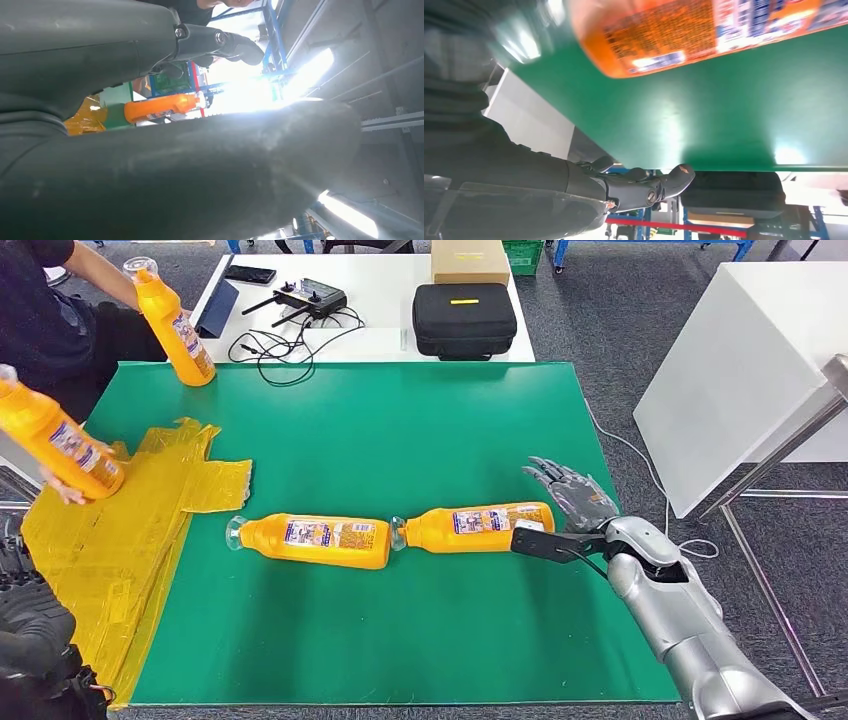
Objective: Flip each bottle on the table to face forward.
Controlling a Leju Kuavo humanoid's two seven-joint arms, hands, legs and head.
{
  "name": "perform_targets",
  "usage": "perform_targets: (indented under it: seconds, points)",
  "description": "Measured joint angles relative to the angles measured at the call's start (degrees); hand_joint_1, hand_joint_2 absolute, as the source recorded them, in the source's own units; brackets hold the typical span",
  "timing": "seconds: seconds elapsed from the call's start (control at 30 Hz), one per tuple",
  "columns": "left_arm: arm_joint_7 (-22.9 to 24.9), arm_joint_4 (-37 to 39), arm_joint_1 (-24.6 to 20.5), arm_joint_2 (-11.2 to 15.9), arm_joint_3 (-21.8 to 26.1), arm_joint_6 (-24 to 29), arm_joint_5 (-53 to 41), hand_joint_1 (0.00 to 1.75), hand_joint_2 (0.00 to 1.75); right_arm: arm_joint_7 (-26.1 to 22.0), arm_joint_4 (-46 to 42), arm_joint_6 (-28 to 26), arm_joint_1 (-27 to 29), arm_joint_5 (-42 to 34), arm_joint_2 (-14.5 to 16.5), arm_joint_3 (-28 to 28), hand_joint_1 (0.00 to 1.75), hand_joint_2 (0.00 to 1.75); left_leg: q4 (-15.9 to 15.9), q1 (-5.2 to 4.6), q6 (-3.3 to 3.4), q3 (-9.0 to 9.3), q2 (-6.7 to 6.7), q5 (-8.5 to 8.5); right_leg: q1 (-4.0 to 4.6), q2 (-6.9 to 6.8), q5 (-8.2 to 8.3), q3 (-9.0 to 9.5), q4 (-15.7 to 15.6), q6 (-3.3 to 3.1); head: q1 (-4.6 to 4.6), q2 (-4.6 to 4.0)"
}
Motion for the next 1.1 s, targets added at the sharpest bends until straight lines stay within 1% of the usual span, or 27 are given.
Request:
perform_targets:
  seconds: [0.13, 0.33, 0.47, 0.57, 0.67, 0.87, 0.97, 1.1]
  points:
    - [0.00, 0.00, -0.01, -0.20, 0.41, -0.05, -0.10, 0.00, 0.00, 0.00, 1.07, -0.29, -0.22, 0.00, 1.04, 0.51, 0.00, 0.00, 0.00, -0.05, 0.01, -0.03, 0.02, -0.01, -0.03, 0.00, 0.00, 0.00, -0.01, 0.00, 0.01, 0.00]
    - [0.00, 0.04, -0.24, -0.29, 0.70, -0.22, -0.14, 0.00, 0.00, -0.08, 1.77, -0.40, -0.25, -0.10, 1.81, 1.18, 0.00, 0.00, 0.01, -0.07, 0.01, -0.01, 0.01, -0.01, -0.08, 0.00, 0.00, -0.01, -0.03, 0.00, 0.01, 0.00]
    - [0.00, 0.34, -0.95, -0.29, 0.69, 0.38, -0.09, 0.00, 0.00, -0.13, 1.89, -0.39, -0.06, 0.64, 2.90, 1.58, 0.00, 1.75, 0.01, -0.04, 0.01, 0.01, 0.05, -0.01, -0.05, 0.02, 0.00, -0.01, -0.02, 0.00, -0.01, 0.00]
    - [0.00, 0.48, -1.16, -0.29, 0.68, 0.73, -0.02, 0.00, 0.00, -0.02, 2.25, -0.22, -0.07, 1.66, 3.96, 2.44, 0.00, 1.75, 0.01, -0.01, 0.01, 0.01, 0.07, 0.00, -0.01, 0.02, 0.00, -0.02, -0.02, 0.00, 0.00, 0.00]
    - [0.00, 0.48, -1.06, -0.29, 0.68, 0.83, 0.01, 0.00, 0.00, 1.15, 2.92, -0.19, -0.06, 2.62, 5.28, 3.33, 0.00, 1.75, 0.01, 0.00, 0.00, 0.01, 0.07, 0.00, 0.00, 0.01, 0.00, -0.02, -0.01, 0.00, 0.00, 0.00]
    - [0.00, 0.36, -0.39, -0.32, 0.68, 1.26, 0.05, 0.00, 0.00, 5.45, 5.49, -0.19, -0.02, 5.12, 8.69, 4.86, 0.00, 1.75, 0.00, 0.00, 0.00, 0.00, 0.08, 0.00, -0.01, 0.01, 0.00, -0.01, -0.01, 0.00, 0.01, 0.00]
    - [0.00, 0.07, 0.11, -0.33, 0.81, 0.95, 0.60, 0.00, 0.00, 8.08, 7.45, 0.82, -0.61, 7.01, 10.33, 5.82, 0.00, 1.75, 0.00, -0.01, 0.00, -0.01, 0.07, 0.00, -0.01, 0.01, 0.00, -0.01, -0.01, 0.00, 0.01, 0.00]
    - [0.00, 0.00, 0.48, -0.33, 1.17, 0.11, 1.27, 0.00, 0.00, 10.57, 9.89, 2.29, -2.23, 8.83, 11.56, 7.21, 0.00, 1.75, 0.00, -0.01, 0.00, 0.01, 0.05, 0.00, -0.01, 0.01, 0.00, -0.01, -0.01, 0.00, 0.01, 0.00]
